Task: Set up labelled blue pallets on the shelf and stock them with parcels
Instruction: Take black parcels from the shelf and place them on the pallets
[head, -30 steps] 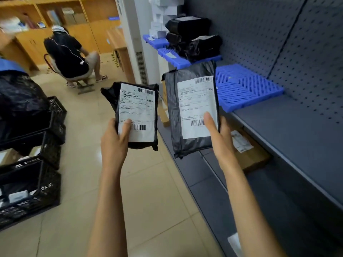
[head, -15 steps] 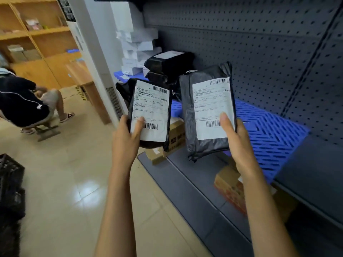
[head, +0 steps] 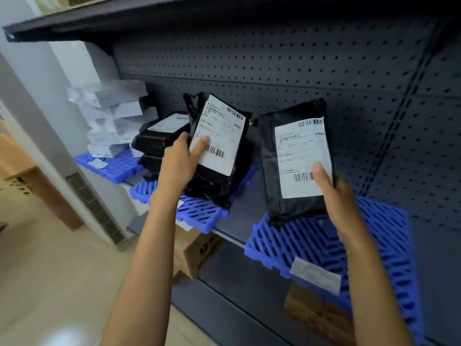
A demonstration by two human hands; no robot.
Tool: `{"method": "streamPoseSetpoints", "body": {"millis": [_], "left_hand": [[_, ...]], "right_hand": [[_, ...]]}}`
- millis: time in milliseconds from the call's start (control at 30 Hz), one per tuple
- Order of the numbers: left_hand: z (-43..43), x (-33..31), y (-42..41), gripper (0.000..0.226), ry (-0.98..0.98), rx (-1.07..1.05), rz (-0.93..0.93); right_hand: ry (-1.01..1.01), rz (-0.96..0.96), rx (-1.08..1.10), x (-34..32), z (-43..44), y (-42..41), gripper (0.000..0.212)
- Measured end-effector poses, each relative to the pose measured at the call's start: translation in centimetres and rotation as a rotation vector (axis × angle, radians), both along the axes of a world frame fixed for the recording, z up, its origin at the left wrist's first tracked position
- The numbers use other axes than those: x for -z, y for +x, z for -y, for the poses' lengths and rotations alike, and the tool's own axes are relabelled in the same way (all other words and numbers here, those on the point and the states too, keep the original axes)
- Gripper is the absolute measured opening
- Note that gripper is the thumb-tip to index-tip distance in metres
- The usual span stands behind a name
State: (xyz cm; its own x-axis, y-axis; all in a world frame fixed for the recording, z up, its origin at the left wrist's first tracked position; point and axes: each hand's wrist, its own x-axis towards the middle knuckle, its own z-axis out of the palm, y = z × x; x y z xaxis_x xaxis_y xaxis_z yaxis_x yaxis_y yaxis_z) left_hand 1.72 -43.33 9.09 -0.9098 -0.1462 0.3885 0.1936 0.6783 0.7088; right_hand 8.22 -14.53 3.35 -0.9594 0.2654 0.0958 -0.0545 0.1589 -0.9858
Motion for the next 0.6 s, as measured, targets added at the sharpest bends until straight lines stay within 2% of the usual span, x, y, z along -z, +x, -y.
{"method": "streamPoseSetpoints", "body": {"millis": [67,200,333,467,600], "left_hand": [[-0.7,-0.7,-3.1,0.055,-0.008,0.001,0.06],[-0.7,-0.7,-8.6,0.065,-0.068,-0.016,0.256],[-1.1,0.4,-11.1,0.066,-0.121,-0.036,0.399],[-1.2,1.4,-12.0,0.058,-0.284,-0.097,0.432],[-1.5,1.9,-12.6,0.046,-0.569,-0.123,0.379]], "right_hand": [[-0.013,0.004,0.009,-0.2,-0.6,-1.5,0.048],[0.01,0.015,0.018,-0.4,-1.3,-4.1,0.053],[-0.004,0.019,0.02,-0.5,-1.5,-5.5,0.058],[-0.01,0.019,0.047,-0.5,-1.3,-5.7,0.054],[-0.008,0.041,0.082,-0.1,-0.4,-5.8,0.064]]}}
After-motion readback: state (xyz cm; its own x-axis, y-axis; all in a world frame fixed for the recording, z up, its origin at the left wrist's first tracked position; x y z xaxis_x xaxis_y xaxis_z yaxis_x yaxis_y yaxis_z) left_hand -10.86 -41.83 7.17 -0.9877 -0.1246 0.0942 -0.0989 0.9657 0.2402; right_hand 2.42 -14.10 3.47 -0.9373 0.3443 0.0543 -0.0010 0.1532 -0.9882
